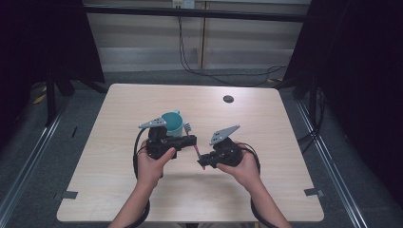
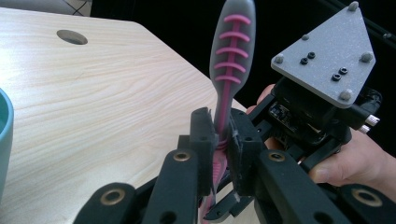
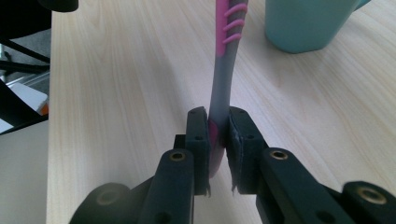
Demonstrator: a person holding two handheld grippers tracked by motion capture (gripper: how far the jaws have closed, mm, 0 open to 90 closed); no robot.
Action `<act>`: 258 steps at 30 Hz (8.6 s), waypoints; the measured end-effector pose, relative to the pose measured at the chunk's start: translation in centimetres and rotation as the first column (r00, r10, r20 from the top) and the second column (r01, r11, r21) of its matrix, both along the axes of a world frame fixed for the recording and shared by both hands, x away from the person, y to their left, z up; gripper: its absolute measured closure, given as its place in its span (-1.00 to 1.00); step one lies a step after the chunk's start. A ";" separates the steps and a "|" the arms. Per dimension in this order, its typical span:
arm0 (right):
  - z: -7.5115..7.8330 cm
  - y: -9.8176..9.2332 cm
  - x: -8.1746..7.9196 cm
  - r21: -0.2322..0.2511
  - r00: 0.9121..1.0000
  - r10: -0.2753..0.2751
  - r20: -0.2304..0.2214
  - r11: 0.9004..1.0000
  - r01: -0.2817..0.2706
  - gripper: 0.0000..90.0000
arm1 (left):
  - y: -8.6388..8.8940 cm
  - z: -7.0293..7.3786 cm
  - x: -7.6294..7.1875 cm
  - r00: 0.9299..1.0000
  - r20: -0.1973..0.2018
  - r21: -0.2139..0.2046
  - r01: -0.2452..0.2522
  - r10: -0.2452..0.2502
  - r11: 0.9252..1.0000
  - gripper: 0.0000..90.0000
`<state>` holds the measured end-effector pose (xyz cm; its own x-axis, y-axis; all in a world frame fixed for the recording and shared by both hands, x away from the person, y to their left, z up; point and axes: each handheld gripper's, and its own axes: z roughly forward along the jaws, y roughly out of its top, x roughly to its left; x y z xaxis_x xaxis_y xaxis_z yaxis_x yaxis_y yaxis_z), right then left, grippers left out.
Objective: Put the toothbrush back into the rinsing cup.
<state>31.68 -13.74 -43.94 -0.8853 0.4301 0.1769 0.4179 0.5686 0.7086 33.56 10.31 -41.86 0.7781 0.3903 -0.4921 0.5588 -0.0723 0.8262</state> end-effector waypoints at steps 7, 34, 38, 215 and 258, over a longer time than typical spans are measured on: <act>0.0 0.3 -0.1 0.017 1.000 0.004 -0.009 1.000 -0.003 0.76 | -0.1 0.0 0.0 1.000 0.001 -0.012 -0.013 0.013 1.000 0.83; -0.8 0.7 -0.3 0.080 1.000 -0.009 -0.015 0.997 0.010 0.16 | 0.2 0.3 -0.2 0.999 0.001 -0.012 -0.036 0.036 0.999 0.83; -0.6 -0.2 -0.2 0.079 0.999 -0.047 0.010 0.996 0.046 -0.13 | 0.6 0.6 -0.1 0.999 0.006 -0.010 -0.041 0.041 0.999 0.83; -7.2 -9.1 -3.5 -0.058 0.956 -0.258 0.140 0.962 0.268 -0.69 | 4.5 6.5 8.6 0.919 0.221 0.069 -0.350 0.327 0.934 0.83; -7.2 -9.1 -3.6 -0.057 0.957 -0.254 0.142 0.963 0.264 -0.69 | 3.8 0.9 8.3 0.927 0.162 0.127 -0.358 0.337 0.925 0.83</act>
